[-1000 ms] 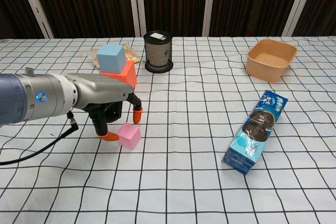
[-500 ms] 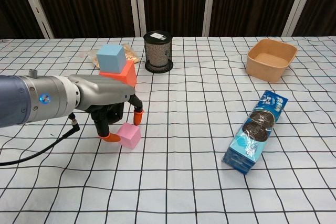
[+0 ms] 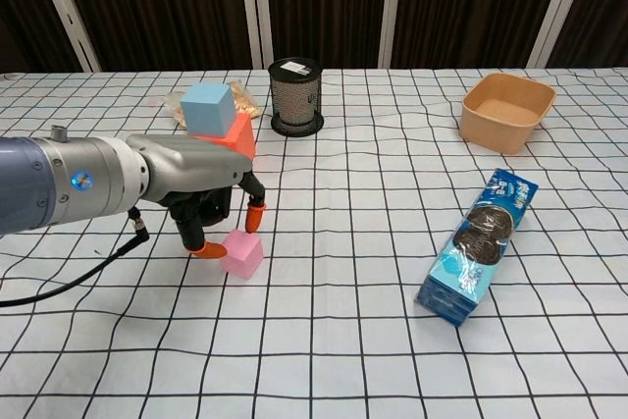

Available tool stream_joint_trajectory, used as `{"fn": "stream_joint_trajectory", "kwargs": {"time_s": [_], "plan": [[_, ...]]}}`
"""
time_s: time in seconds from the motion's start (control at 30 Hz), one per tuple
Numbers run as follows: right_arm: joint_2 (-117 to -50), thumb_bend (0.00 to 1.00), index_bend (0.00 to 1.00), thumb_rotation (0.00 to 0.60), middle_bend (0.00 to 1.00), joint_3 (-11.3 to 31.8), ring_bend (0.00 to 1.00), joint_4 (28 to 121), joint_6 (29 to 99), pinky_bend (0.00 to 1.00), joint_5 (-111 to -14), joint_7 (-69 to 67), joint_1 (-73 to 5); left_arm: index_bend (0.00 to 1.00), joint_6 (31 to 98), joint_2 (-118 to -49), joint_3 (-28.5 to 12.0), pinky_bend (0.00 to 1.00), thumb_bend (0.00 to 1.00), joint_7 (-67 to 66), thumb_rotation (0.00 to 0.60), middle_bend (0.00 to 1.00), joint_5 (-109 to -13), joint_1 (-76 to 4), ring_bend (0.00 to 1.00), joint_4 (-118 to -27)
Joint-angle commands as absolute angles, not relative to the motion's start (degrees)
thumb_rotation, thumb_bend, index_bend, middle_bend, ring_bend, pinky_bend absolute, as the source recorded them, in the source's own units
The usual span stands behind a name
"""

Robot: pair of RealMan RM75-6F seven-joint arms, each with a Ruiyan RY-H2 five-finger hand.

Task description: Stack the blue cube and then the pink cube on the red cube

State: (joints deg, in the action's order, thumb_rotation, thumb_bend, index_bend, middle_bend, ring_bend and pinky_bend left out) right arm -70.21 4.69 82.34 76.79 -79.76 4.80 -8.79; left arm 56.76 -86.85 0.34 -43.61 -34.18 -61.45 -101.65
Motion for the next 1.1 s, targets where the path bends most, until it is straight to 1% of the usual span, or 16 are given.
{"fn": "stream_joint_trajectory", "kwargs": {"time_s": [0.03, 0.47, 0.6, 0.73, 1.1], "plan": [[-70.2, 0.11, 0.02, 0.6, 0.0, 4.7, 0.0, 82.4, 76.8, 0.09, -79.8, 4.9, -8.8, 0.4, 56.8, -86.8, 0.3, 0.64, 0.36, -43.7, 0.6, 0.87, -34.1, -61.4, 0.65, -101.7], [-70.2, 0.11, 0.02, 0.6, 0.0, 4.6, 0.0, 82.6, 76.6, 0.09, -79.7, 5.2, -8.9, 0.36, 56.8, -86.3, 0.6, 0.64, 0.36, -44.8, 0.6, 0.85, -33.7, -61.8, 0.65, -102.3], [-70.2, 0.11, 0.02, 0.6, 0.0, 4.7, 0.0, 82.6, 76.4, 0.09, -79.5, 5.1, -9.0, 0.33, 56.6, -85.9, 0.8, 0.64, 0.34, -45.1, 0.6, 0.85, -33.5, -62.0, 0.65, -102.8], [-70.2, 0.11, 0.02, 0.6, 0.0, 4.7, 0.0, 82.5, 76.1, 0.09, -79.3, 5.2, -9.0, 0.31, 56.6, -85.8, 1.0, 0.64, 0.34, -45.2, 0.6, 0.85, -33.8, -61.9, 0.65, -102.8], [-70.2, 0.11, 0.02, 0.6, 0.0, 4.7, 0.0, 82.5, 76.0, 0.09, -79.2, 5.1, -9.1, 0.32, 56.2, -86.1, 1.2, 0.64, 0.34, -43.9, 0.6, 0.85, -35.9, -61.3, 0.65, -102.3]]}}
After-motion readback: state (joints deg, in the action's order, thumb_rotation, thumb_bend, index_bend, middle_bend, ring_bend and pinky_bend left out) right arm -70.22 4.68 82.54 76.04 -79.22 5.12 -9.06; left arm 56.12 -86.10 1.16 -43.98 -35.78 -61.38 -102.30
